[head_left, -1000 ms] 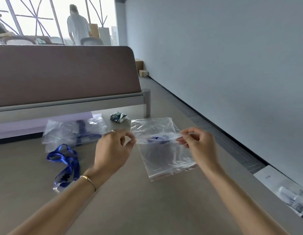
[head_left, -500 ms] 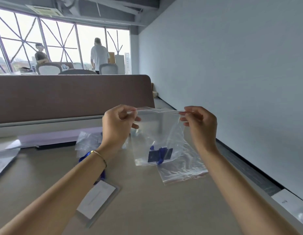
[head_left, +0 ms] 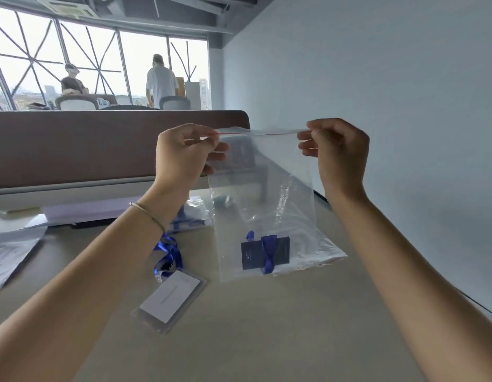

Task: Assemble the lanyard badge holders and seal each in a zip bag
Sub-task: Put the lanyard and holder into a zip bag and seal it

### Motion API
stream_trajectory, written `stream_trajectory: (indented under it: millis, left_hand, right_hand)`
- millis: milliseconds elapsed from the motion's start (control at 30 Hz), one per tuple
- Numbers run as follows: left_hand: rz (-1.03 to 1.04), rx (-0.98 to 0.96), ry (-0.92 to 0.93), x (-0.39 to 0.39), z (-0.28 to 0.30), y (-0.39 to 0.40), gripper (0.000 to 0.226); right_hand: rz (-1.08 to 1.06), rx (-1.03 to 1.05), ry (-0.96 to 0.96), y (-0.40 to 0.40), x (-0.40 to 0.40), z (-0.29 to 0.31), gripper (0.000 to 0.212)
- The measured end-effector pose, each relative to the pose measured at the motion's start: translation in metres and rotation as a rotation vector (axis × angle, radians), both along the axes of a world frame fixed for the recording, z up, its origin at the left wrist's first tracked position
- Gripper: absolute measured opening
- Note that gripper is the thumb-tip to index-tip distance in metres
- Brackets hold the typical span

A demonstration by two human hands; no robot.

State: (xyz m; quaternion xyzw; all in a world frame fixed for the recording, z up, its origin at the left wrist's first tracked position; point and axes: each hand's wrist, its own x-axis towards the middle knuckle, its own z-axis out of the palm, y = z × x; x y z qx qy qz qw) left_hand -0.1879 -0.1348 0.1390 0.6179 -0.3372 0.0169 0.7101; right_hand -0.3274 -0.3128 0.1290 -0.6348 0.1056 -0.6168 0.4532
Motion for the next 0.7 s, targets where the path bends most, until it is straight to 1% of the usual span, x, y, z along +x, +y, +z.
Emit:
stream_trajectory:
  millis: [100, 200, 233, 267, 333, 367, 400, 467, 500, 533, 600, 633, 700]
  left_hand:
    - [-0.114, 0.079, 0.134, 0.016, -0.018, -0.013, 0.013]
    - [-0.143, 0.197, 0.175, 0.035, -0.052, -0.031, 0.02]
    - [-0.153, 0.235, 0.171, 0.041, -0.063, -0.037, 0.027]
    - [-0.173, 0.288, 0.158, 0.045, -0.071, -0.041, 0.04]
    - [-0.239, 0.426, 0.115, 0.052, -0.085, -0.05, 0.073]
    - [-0.256, 0.498, 0.067, 0.051, -0.091, -0.054, 0.079]
    - [-0.257, 0.552, 0.002, 0.046, -0.097, -0.056, 0.074]
    - [-0.19, 0.64, -0.207, 0.031, -0.114, -0.055, 0.044]
    - [-0.141, 0.694, -0.325, 0.02, -0.124, -0.054, 0.03]
    - [-0.104, 0.757, -0.426, 0.011, -0.134, -0.051, 0.023]
    - [-0.061, 0.889, -0.555, -0.003, -0.157, -0.05, 0.023]
    - [-0.047, 0.949, -0.573, -0.007, -0.166, -0.051, 0.024]
    - [-0.022, 1.026, -0.579, -0.011, -0.179, -0.054, 0.025]
  right_hand:
    - [-0.009, 0.069, 0.1, -0.013, 0.011, -0.02, 0.024]
    - [0.017, 0.154, 0.278, -0.03, 0.024, -0.056, 0.028]
    - [0.04, 0.154, 0.345, -0.035, 0.027, -0.067, 0.033]
    - [0.062, 0.14, 0.407, -0.038, 0.031, -0.077, 0.037]
    - [0.072, 0.09, 0.489, -0.04, 0.037, -0.091, 0.042]
    - [0.061, 0.052, 0.505, -0.039, 0.039, -0.097, 0.042]
    - [0.05, -0.003, 0.514, -0.037, 0.04, -0.102, 0.04]
    - [0.026, -0.179, 0.558, -0.029, 0.04, -0.118, 0.03]
    - [0.006, -0.276, 0.617, -0.024, 0.038, -0.128, 0.025]
    - [-0.013, -0.354, 0.699, -0.019, 0.036, -0.137, 0.022]
    - [-0.042, -0.454, 0.891, -0.011, 0.032, -0.155, 0.024]
    - [-0.045, -0.489, 0.968, -0.009, 0.03, -0.162, 0.025]
    - [-0.019, -0.537, 1.041, -0.007, 0.03, -0.173, 0.026]
